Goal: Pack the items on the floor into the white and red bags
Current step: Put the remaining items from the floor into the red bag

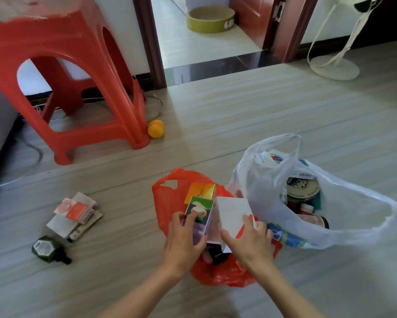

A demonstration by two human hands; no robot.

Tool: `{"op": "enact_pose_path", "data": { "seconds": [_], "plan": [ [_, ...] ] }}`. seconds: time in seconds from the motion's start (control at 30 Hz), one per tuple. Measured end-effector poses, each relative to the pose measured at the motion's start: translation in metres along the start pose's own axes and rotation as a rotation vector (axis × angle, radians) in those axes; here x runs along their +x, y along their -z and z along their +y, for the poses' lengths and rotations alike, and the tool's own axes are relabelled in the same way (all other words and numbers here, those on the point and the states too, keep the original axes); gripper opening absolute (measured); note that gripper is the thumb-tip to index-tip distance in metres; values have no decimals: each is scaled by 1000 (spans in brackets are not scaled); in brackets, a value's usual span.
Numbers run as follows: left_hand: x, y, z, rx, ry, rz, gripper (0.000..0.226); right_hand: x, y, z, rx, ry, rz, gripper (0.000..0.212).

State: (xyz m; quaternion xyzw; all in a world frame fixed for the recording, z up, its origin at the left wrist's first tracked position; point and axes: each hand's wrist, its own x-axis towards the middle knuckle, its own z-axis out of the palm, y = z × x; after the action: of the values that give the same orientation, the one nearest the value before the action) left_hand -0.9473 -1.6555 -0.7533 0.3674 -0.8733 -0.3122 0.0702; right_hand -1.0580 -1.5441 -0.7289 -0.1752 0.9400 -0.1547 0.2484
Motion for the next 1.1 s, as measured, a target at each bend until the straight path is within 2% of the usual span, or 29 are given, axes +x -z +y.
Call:
{"op": "enact_pose_path", "data": {
  "seconds": [0.13,0.2,0.27,0.37,0.47,0.53,0.6,0.67,0.73,0.77,0.87,0.97,1.1],
  "plan": [
    [-14,-18,-3,-146,105,13,62,8,-13,14,197,82,-103,63],
    [-19,-27,2,-250,149,-17,62,10,-17,23,310,103,-72,54],
    [-22,-34,10,-171,105,-65,65,10,-21,34,330,129,-11,47],
    [-22,-40,13,75,34,-153,81,9,-24,50,359,145,106,36],
    [-17,-44,12,248,15,-208,71,18,-28,63,414,-6,194,37],
    [-17,-43,14,313,-76,-209,72,29,-32,71,462,-144,81,46],
    [-17,-41,15,345,-211,-266,76,39,-40,77,612,-246,-64,52],
    [-17,-40,15,383,-324,-310,65,43,-47,81,833,-355,-188,63],
    [-15,-41,15,410,-339,-342,53,43,-55,86,918,-400,-262,70],
    [-13,-41,16,423,-321,-368,49,42,-57,88,934,-409,-267,63],
    [-10,-41,20,456,-293,-404,45,37,-51,95,1012,-453,-227,7],
    [-11,-40,22,462,-280,-430,45,29,-31,99,1114,-478,-203,12],
    [-8,-37,23,422,-234,-460,47,7,5,98,1327,-408,-185,8]
  ]
}}
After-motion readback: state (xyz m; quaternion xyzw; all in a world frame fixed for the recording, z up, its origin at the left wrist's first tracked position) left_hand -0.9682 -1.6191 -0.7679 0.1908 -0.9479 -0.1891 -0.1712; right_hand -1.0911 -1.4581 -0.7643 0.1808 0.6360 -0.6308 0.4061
